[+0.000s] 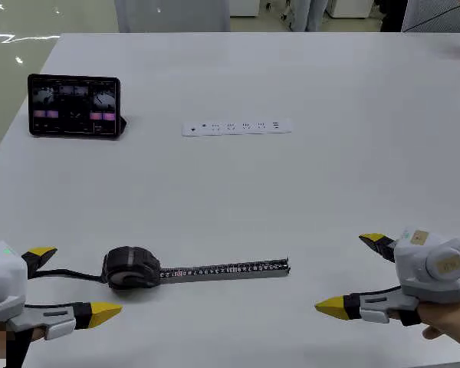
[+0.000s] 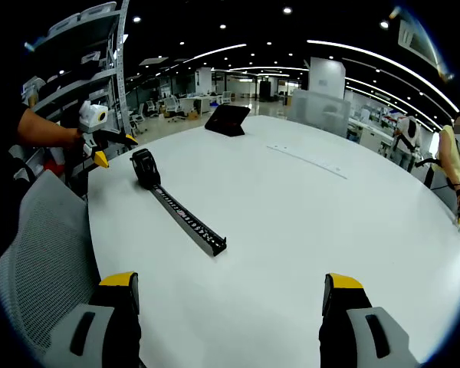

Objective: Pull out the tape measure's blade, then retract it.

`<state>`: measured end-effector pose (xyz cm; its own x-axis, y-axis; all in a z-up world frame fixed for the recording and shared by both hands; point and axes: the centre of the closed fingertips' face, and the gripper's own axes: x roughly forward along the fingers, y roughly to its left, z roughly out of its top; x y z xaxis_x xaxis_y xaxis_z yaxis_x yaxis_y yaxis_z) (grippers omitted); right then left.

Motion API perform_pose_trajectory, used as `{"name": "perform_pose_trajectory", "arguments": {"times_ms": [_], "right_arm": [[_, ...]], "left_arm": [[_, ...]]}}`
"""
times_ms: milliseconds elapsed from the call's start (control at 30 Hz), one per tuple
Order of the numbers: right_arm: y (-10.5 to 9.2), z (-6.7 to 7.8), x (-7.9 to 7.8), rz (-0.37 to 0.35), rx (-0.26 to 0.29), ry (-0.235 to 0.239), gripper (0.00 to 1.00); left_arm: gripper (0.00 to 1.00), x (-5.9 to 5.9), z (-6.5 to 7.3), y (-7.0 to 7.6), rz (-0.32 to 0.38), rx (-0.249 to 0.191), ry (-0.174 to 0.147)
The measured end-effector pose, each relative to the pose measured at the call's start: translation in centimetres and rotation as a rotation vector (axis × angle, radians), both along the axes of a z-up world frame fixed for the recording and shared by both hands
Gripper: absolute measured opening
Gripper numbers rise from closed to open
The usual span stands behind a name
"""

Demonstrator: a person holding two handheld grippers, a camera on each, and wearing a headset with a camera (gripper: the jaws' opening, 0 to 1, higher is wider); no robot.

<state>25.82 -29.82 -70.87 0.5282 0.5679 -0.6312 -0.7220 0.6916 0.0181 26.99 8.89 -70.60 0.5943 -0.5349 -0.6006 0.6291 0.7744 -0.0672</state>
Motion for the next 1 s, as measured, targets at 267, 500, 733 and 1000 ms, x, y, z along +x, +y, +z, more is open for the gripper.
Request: {"name": "perform_pose_trajectory", "arguments": {"times_ms": [267, 500, 733, 1000], "right_arm": [[-1.1, -0.1, -1.2, -0.047, 0.013, -0.001, 0.99], [-2.9, -0.7, -2.6, -0.075, 0.006, 0.031, 0.99], [-3.5, -1.0, -4.1, -0.087, 0.005, 0.040, 0.99], [-4.4, -1.0, -4.8, -0.110, 0.004, 0.044, 0.99]], "left_arm": [[0.99, -1.0, -0.5, 0.8, 0.006, 0.001, -0.005], [0.99, -2.7, -1.1, 1.5, 0.002, 0.029, 0.027], [0.99, -3.2, -0.4, 1.7, 0.049, -0.004, 0.013], [0.99, -3.7, -1.1, 1.5, 0.064, 0.001, 0.034]]}}
